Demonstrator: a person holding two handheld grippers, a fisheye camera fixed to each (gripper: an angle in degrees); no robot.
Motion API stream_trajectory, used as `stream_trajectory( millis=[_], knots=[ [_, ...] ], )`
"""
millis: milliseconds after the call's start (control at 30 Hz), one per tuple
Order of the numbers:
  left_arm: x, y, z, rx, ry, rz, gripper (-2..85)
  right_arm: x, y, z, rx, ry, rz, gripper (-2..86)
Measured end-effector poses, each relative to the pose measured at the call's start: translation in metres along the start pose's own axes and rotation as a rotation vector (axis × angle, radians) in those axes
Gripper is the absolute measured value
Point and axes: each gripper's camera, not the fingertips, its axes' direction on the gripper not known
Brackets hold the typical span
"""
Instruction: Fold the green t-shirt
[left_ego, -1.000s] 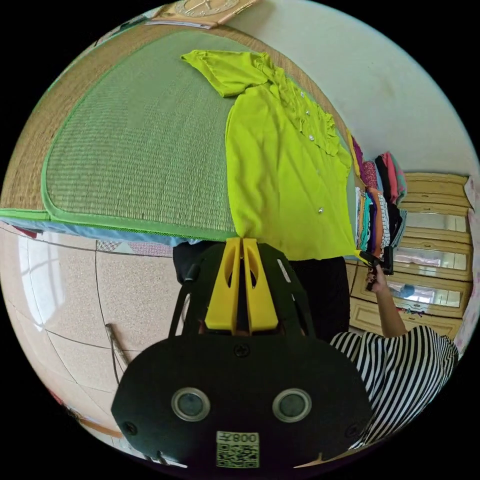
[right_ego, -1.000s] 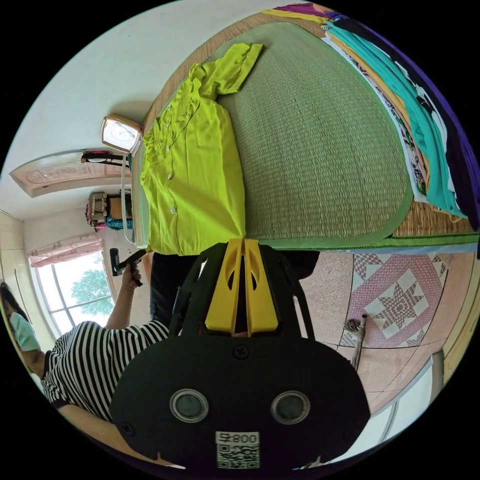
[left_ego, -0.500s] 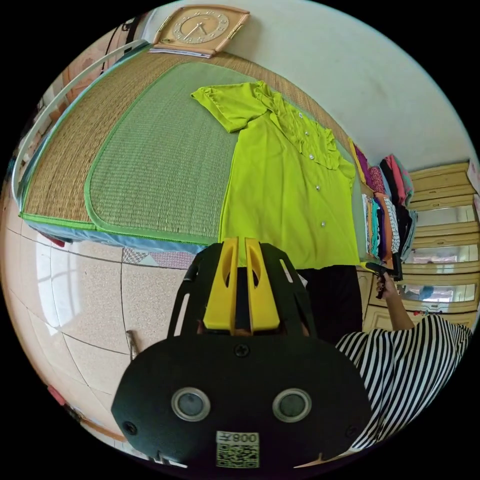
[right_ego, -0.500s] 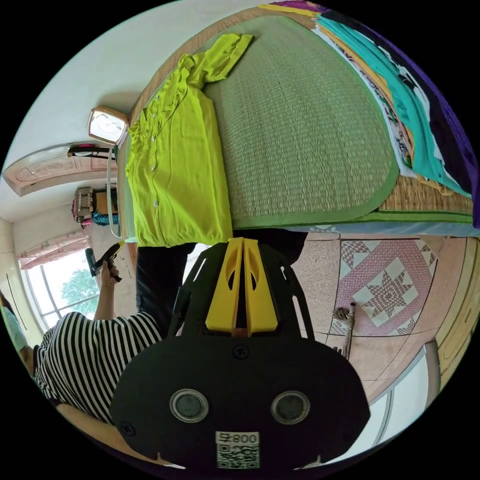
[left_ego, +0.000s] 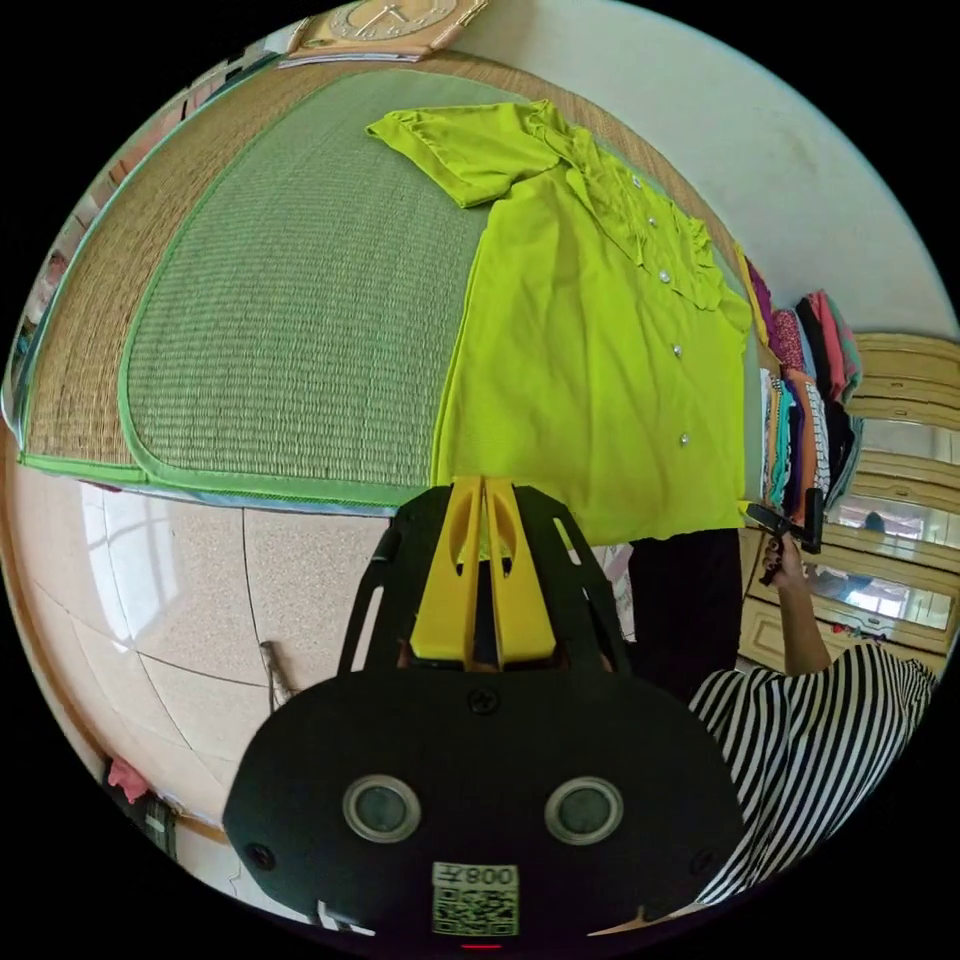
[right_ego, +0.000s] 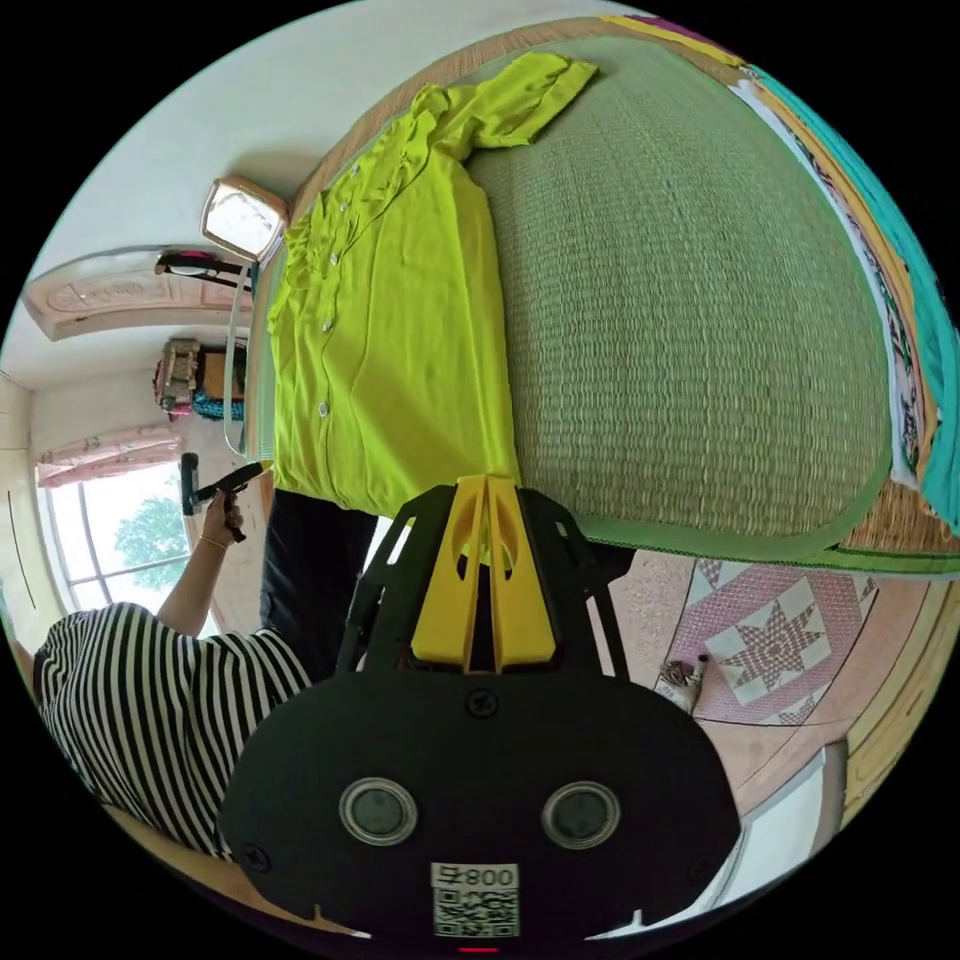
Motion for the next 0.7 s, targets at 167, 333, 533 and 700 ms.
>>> stream_trajectory(
  millis=[167, 333, 533, 700],
  knots=[
    [0.06, -0.044, 0.001, 0.083, 0.136, 0.139, 0.4, -0.012, -0.004, -0.015, 0.122, -0.018, -0.032, 0.4],
    [0.185, -0.134, 0.044, 0.023, 0.258, 0.431, 1.2, -0.026, -0.051, -0.028, 0.335, 0.022, -0.075, 1.7],
    [0.359, -0.226, 0.102, -0.036, 0.298, 0.726, 2.9, -0.039, -0.111, -0.021, 0.474, 0.19, -0.072, 6.7],
    [0.488, -0.281, 0.149, -0.063, 0.23, 0.895, 4.5, -0.051, -0.143, -0.004, 0.497, 0.26, -0.112, 8.0]
  ],
)
